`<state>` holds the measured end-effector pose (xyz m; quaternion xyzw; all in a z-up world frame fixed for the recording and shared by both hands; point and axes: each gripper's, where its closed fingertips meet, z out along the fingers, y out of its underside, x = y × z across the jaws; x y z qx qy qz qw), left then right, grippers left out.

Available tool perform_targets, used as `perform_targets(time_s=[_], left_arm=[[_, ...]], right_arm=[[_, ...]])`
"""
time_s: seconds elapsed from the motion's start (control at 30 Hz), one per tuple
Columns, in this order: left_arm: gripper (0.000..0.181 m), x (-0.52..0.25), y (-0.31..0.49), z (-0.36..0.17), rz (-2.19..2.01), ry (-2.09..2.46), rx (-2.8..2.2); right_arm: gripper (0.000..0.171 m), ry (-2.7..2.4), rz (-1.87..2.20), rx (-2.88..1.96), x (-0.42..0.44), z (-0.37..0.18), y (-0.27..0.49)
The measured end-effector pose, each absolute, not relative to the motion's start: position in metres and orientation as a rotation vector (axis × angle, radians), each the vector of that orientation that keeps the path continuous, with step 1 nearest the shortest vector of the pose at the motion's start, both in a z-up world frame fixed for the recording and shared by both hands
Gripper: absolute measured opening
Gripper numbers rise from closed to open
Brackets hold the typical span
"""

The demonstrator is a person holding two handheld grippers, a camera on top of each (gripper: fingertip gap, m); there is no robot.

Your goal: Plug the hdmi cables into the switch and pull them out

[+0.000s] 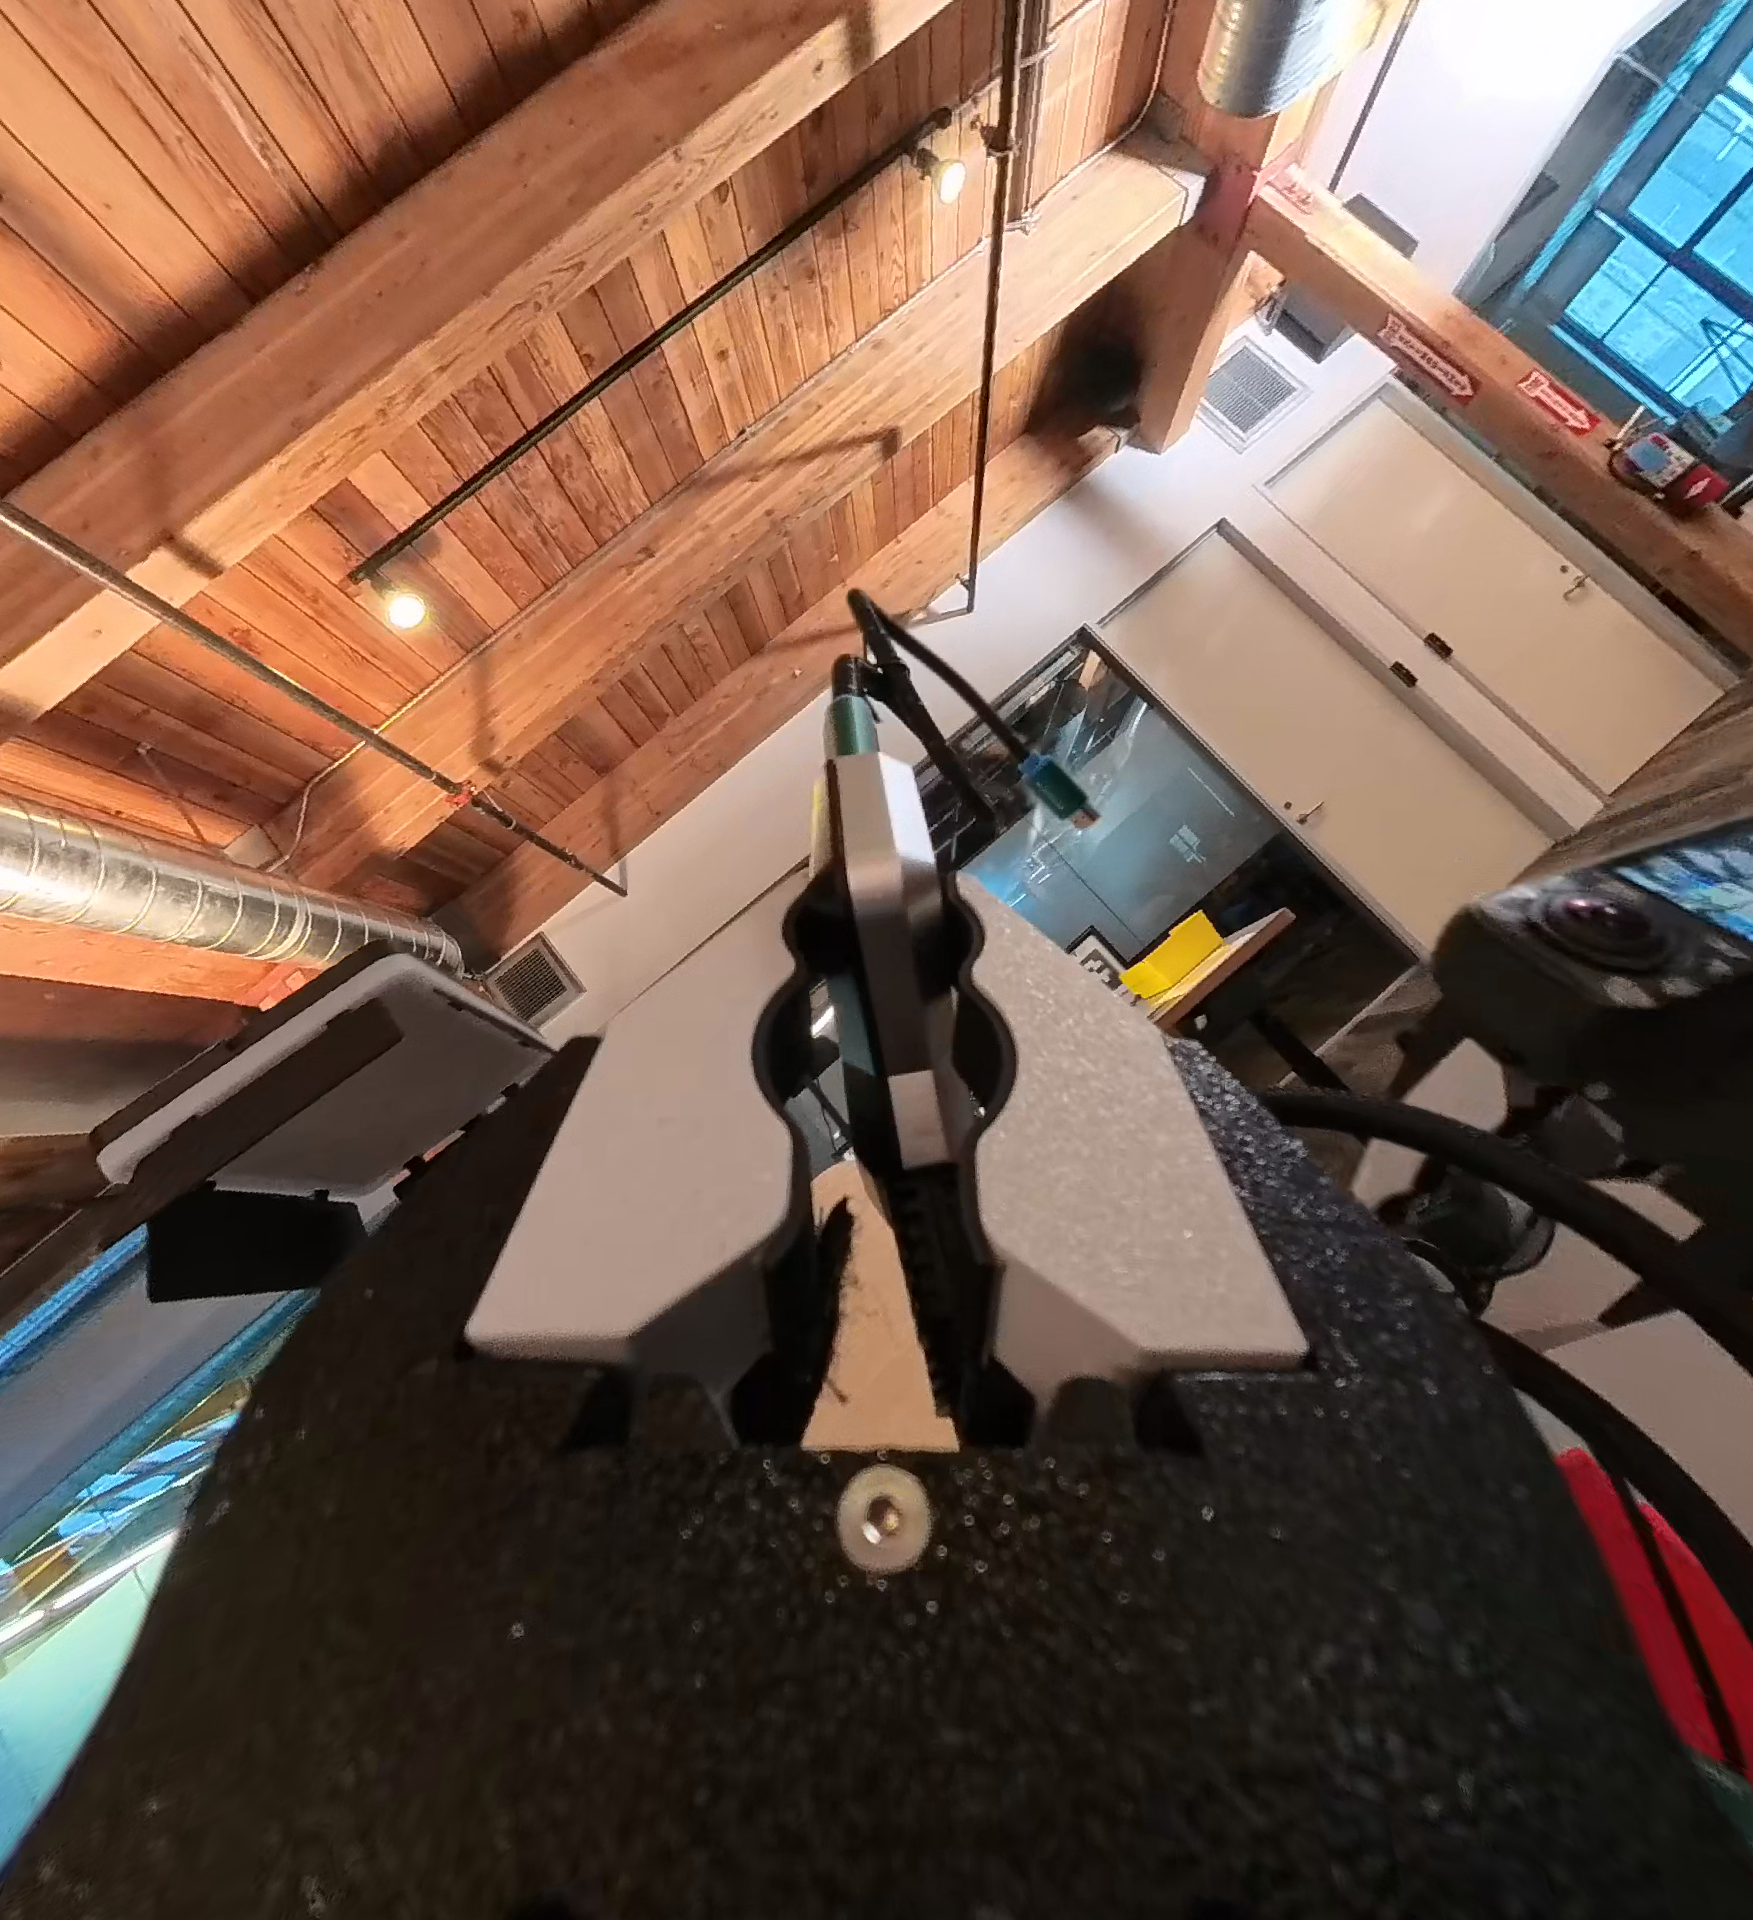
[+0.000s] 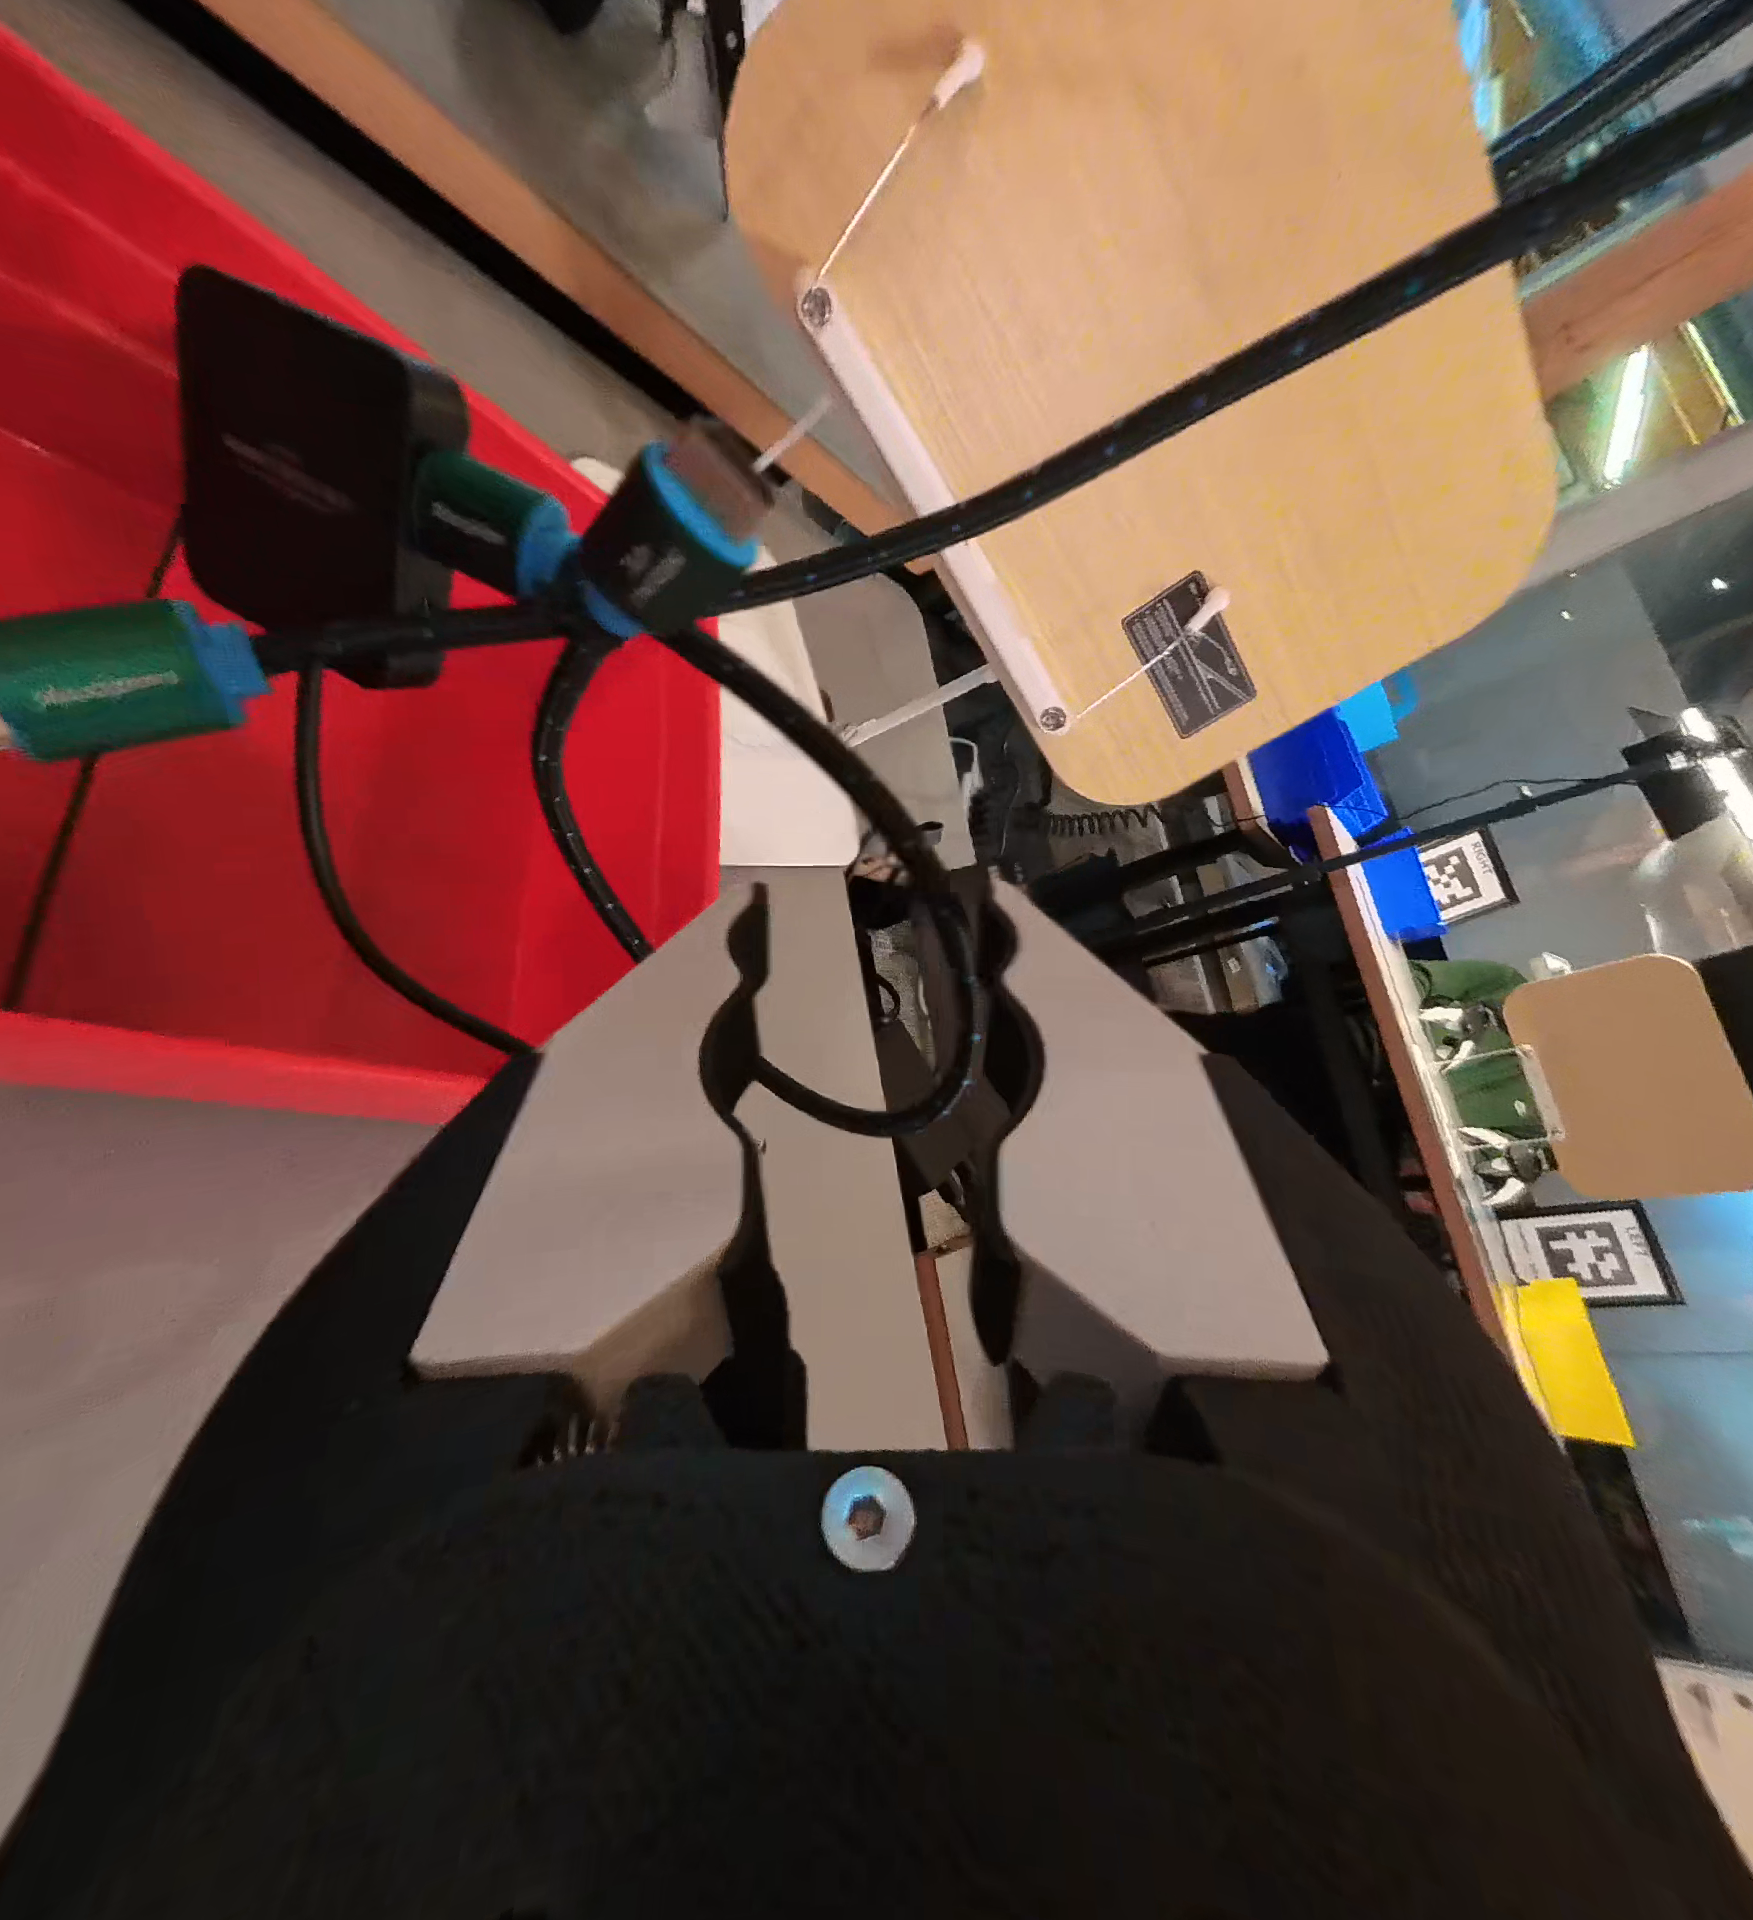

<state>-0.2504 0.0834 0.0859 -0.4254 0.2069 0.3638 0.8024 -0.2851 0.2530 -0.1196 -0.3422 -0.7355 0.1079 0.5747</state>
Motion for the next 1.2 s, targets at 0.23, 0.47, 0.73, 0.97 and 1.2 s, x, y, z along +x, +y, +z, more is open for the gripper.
perform_targets(time_s=[0.23,0.47,0.73,0.97,1.2], left_arm=[[0.019,-0.276,0.082,0.089,0.825,0.328,-0.914],[0.019,-0.312,0.083,0.095,0.803,0.155,-0.906],[0.019,-0.358,0.081,0.101,0.788,-0.014,-0.906],[0.019,-0.385,0.089,0.093,0.841,-0.066,-0.977],[0.02,-0.398,0.113,0.079,0.86,-0.021,-1.069]], right_arm=[[0.004,-1.727,0.251,-0.655,-0.278,-0.121,0.223],[0.005,-1.706,0.318,-0.54,-0.262,-0.125,0.191],[0.004,-1.409,0.321,-0.373,-0.223,-0.094,0.186],[0.005,-1.258,0.223,-0.259,-0.185,-0.1,0.189],[0.005,-1.221,0.409,-0.432,-0.175,-0.082,0.187]])
